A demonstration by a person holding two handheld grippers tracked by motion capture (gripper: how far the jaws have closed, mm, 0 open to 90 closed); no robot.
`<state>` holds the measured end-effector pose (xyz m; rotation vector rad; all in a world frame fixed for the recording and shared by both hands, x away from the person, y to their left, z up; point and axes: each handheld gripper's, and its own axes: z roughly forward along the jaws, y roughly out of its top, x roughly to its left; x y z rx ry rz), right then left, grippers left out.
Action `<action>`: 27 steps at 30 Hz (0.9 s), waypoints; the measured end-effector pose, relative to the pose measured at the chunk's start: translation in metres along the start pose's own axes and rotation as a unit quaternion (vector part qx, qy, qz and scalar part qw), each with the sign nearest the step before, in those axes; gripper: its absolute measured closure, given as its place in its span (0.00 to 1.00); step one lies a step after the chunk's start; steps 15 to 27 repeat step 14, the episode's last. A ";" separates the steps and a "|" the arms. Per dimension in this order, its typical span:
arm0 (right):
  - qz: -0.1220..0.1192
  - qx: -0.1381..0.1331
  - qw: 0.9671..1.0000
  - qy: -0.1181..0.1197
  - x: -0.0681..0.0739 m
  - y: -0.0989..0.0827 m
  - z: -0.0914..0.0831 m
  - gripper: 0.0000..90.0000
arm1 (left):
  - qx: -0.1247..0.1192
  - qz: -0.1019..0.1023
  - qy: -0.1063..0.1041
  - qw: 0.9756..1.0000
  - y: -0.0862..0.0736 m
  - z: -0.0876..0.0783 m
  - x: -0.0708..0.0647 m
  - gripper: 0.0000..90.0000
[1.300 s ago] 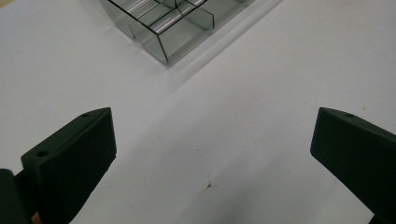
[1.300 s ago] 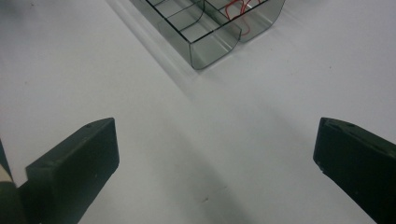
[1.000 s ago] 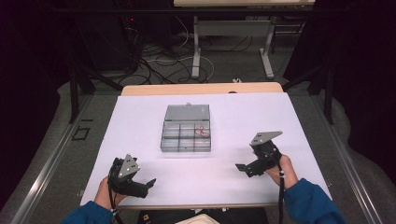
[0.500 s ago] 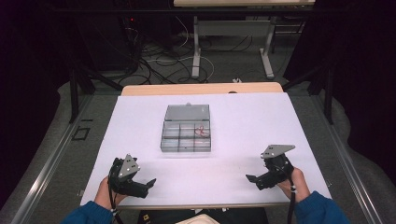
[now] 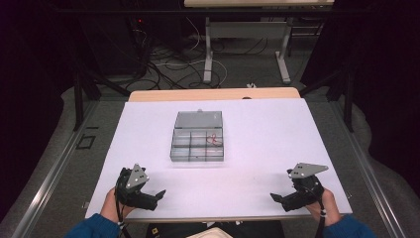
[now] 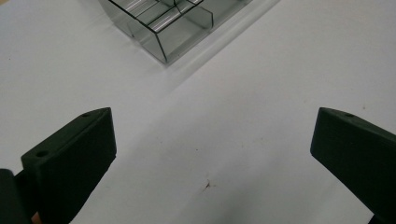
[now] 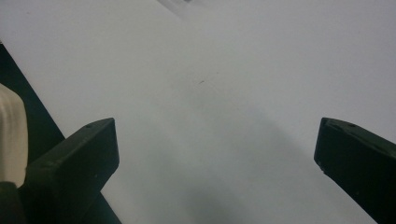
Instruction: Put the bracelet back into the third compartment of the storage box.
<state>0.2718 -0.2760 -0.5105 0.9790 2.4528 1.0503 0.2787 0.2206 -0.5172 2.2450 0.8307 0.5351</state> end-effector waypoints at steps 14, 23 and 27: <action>-0.006 -0.004 1.000 -0.017 0.002 -0.008 -0.005 0.00 | 0.004 -0.006 -0.006 1.000 0.000 0.002 0.000 0.00; -0.006 -0.004 1.000 -0.017 0.002 -0.008 -0.005 0.00 | 0.004 -0.006 -0.006 1.000 0.000 0.002 0.000 0.00; -0.006 -0.004 1.000 -0.017 0.002 -0.008 -0.005 0.00 | 0.004 -0.006 -0.006 1.000 0.000 0.002 0.000 0.00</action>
